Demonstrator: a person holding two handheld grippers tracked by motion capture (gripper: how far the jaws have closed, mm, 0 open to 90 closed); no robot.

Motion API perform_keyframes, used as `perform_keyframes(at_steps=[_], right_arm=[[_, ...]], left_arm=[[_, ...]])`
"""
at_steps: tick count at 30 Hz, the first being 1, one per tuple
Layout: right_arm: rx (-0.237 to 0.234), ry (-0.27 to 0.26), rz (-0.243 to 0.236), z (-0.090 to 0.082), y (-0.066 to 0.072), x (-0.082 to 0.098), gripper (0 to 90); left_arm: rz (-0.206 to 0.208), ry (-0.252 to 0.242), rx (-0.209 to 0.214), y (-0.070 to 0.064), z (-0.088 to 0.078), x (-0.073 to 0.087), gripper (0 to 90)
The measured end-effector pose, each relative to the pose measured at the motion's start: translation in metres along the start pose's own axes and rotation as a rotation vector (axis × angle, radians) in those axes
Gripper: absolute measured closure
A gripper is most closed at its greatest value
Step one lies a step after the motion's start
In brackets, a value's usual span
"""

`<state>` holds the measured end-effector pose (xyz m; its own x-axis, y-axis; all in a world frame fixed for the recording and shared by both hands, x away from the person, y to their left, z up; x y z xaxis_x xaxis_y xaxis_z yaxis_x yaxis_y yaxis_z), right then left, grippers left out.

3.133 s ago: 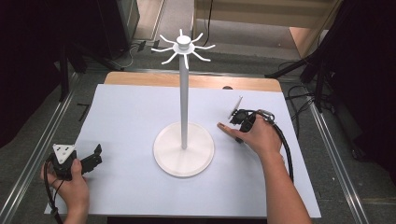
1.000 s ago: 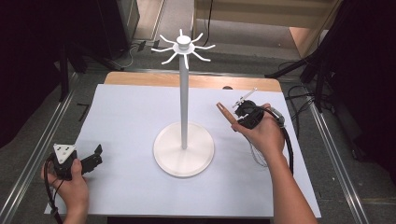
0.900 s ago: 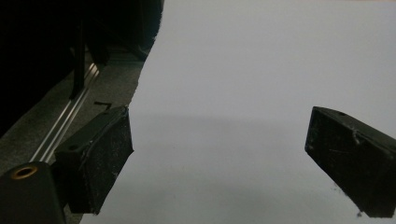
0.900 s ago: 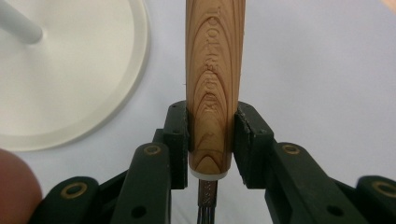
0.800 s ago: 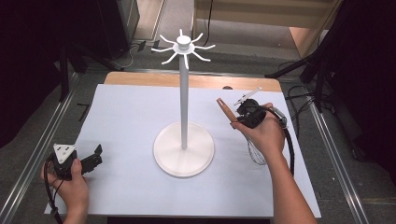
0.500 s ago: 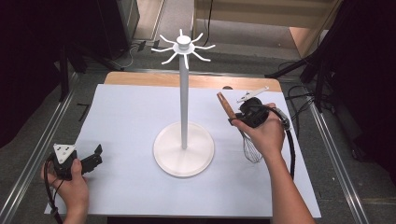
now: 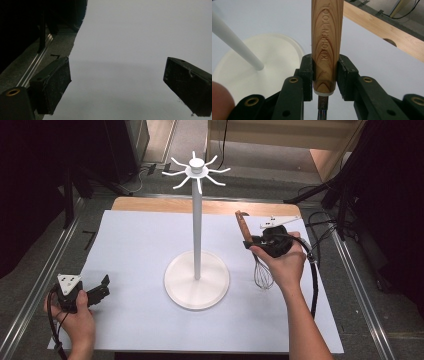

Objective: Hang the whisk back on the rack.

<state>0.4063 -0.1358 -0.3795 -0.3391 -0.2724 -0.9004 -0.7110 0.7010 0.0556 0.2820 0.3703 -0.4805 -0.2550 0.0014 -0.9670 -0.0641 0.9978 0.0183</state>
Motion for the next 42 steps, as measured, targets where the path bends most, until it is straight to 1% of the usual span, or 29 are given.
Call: perform_keyframes(at_steps=[2, 5, 6, 7, 8, 9, 10, 11, 12, 13, 14, 15, 17, 21, 25, 29, 30, 31, 32, 33, 36, 37, 38, 40, 41, 42], right_arm=[[-0.009, -0.03, 0.008, -0.002, 0.001, -0.002, 70.5], [-0.009, -0.075, 0.007, -0.005, 0.002, -0.005, 70.5], [-0.009, -0.075, 0.007, -0.005, 0.002, -0.005, 70.5], [-0.011, -0.089, 0.008, -0.006, 0.003, -0.006, 70.6], [-0.01, -0.119, 0.016, -0.008, 0.004, -0.007, 70.5], [-0.014, -0.135, 0.017, -0.009, 0.004, -0.008, 70.6], [-0.014, -0.135, 0.017, -0.009, 0.004, -0.008, 70.6], [-0.023, -0.166, 0.018, -0.012, 0.005, -0.009, 70.6], [-0.027, -0.185, 0.02, -0.013, 0.005, -0.009, 70.6], [-0.027, -0.185, 0.02, -0.013, 0.005, -0.009, 70.6], [-0.035, -0.216, 0.02, -0.016, 0.006, -0.011, 70.6], [-0.035, -0.216, 0.02, -0.016, 0.006, -0.011, 70.6], [-0.035, -0.25, 0.023, -0.019, 0.008, -0.012, 70.6], [-0.047, -0.289, 0.019, -0.024, 0.01, -0.015, 70.6], [-0.057, -0.337, 0.028, -0.03, 0.013, -0.018, 70.5], [-0.067, -0.366, 0.031, -0.034, 0.015, -0.022, 70.6], [-0.067, -0.366, 0.031, -0.034, 0.015, -0.022, 70.6], [-0.076, -0.386, 0.036, -0.037, 0.017, -0.023, 70.6], [-0.076, -0.386, 0.036, -0.037, 0.017, -0.023, 70.6], [-0.088, -0.409, 0.043, -0.039, 0.018, -0.025, 70.5], [-0.092, -0.424, 0.041, -0.041, 0.021, -0.027, 70.5], [-0.1, -0.44, 0.039, -0.042, 0.023, -0.029, 70.5], [-0.1, -0.44, 0.039, -0.042, 0.023, -0.029, 70.5], [-0.105, -0.463, 0.041, -0.045, 0.024, -0.031, 70.5], [-0.114, -0.485, 0.041, -0.048, 0.026, -0.033, 70.5], [-0.114, -0.485, 0.041, -0.048, 0.026, -0.033, 70.5]], left_arm=[[0.0, 0.0, 0.0, 0.0, 0.0, 0.0, 7.9], [-0.001, 0.0, 0.0, 0.0, 0.0, 0.0, 7.9], [-0.001, 0.0, 0.0, 0.0, 0.0, 0.0, 7.9], [-0.002, 0.0, 0.0, 0.0, 0.0, 0.0, 7.9], [-0.003, 0.0, 0.001, 0.0, 0.0, 0.0, 7.9], [-0.003, 0.001, 0.001, 0.0, 0.0, 0.0, 7.9], [-0.003, 0.003, 0.001, 0.0, 0.0, 0.0, 7.9], [-0.004, 0.003, 0.001, 0.0, 0.0, 0.0, 7.9], [-0.003, 0.004, 0.002, 0.0, 0.0, 0.0, 7.9], [-0.005, 0.001, 0.001, 0.0, 0.001, 0.0, 7.9], [-0.006, 0.002, 0.002, 0.0, 0.001, 0.0, 7.9], [-0.006, 0.002, 0.002, 0.0, 0.001, 0.0, 7.9], [-0.006, 0.002, 0.003, 0.0, 0.001, 0.0, 7.9], [-0.006, 0.002, 0.003, 0.0, 0.001, 0.0, 7.9], [-0.002, 0.004, 0.003, 0.0, 0.001, 0.0, 7.9], [0.003, 0.005, 0.003, 0.0, 0.001, 0.0, 7.9], [0.003, 0.005, 0.003, 0.0, 0.001, 0.0, 8.0], [0.005, 0.005, 0.004, -0.001, 0.001, 0.0, 7.9], [0.006, 0.005, 0.003, -0.001, 0.001, 0.0, 7.9], [0.008, 0.004, 0.001, -0.001, 0.001, 0.0, 7.9], [0.009, 0.007, 0.001, -0.001, 0.001, 0.0, 7.9], [0.009, 0.01, -0.001, -0.001, 0.001, 0.0, 7.9], [0.008, 0.01, -0.003, -0.001, 0.001, 0.0, 7.9], [0.012, 0.011, -0.002, -0.001, 0.001, 0.0, 7.9], [0.012, 0.009, -0.002, -0.001, 0.001, 0.0, 7.9], [0.014, 0.01, -0.002, -0.001, 0.001, 0.0, 7.9]])
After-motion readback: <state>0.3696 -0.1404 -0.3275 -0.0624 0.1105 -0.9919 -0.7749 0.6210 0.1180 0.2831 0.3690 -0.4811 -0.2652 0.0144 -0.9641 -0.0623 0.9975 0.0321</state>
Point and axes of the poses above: each handheld gripper's, and its own axes: z roughly forward along the jaws, x roughly out of its underside, y roughly to its left, the point moved 4 cm from there along z, roughly forward along the jaws, and after that the axes turned 14 degrees about -y, right-handed, at the moved point
